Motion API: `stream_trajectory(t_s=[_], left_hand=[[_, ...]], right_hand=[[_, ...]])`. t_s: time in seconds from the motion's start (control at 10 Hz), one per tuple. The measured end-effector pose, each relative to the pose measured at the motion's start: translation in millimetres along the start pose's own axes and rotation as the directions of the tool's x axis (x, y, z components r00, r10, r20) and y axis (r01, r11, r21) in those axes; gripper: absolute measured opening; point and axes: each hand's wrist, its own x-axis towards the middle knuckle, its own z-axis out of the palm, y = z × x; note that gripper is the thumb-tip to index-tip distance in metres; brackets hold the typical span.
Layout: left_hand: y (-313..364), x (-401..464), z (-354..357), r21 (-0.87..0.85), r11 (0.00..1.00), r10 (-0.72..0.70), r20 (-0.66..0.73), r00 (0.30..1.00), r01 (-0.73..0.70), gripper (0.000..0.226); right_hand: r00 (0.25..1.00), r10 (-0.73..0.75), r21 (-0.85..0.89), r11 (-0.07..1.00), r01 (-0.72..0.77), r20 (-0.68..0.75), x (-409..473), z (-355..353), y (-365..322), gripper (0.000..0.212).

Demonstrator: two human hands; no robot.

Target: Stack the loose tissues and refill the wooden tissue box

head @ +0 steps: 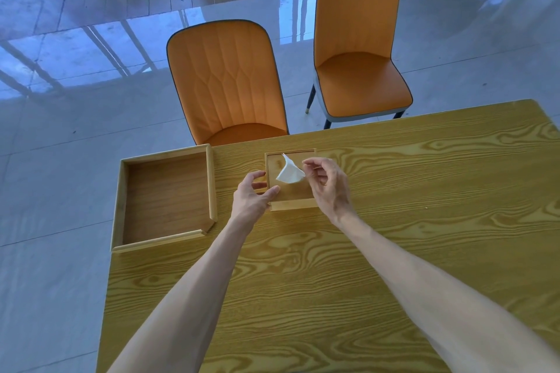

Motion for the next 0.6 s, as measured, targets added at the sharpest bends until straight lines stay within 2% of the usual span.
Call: stream_trajectory(t_s=[0.1,0.2,0.3,0.4,0.5,0.6], left_hand=[[2,-2,-1,0.055,0.998,0.016,0.007,1.0,-0.016,0.056],[10,-3,-5,0.184,0.983,0.014,0.055,0.998,-0.024,0.055],[20,-7,-12,0.401,0.915,-0.017,0.149,0.989,-0.044,0.056],[32,-13,-21,0.647,0.754,-0.03,0.207,0.978,-0.114,0.055],[48,-23,-31,0.815,0.508,-0.008,0.329,0.944,-0.279,0.053],[66,-34,-39,0.836,0.407,-0.061,0.428,0.902,-0.369,0.053]], right_hand=[[0.999,0.03,-0.029,0.999,-0.03,-0.015,0,-2,-4,0.023],[1.0,0.022,-0.126,0.992,-0.024,-0.014,0,-8,-10,0.023],[0.999,0.04,-0.242,0.97,-0.033,0.024,2,-17,-16,0.022],[0.95,0.206,-0.385,0.917,-0.103,0.237,7,-34,-35,0.026],[0.727,0.442,-0.564,0.821,-0.091,0.526,8,-52,-59,0.038],[0.625,0.508,-0.665,0.746,0.024,0.592,9,-63,-80,0.044]])
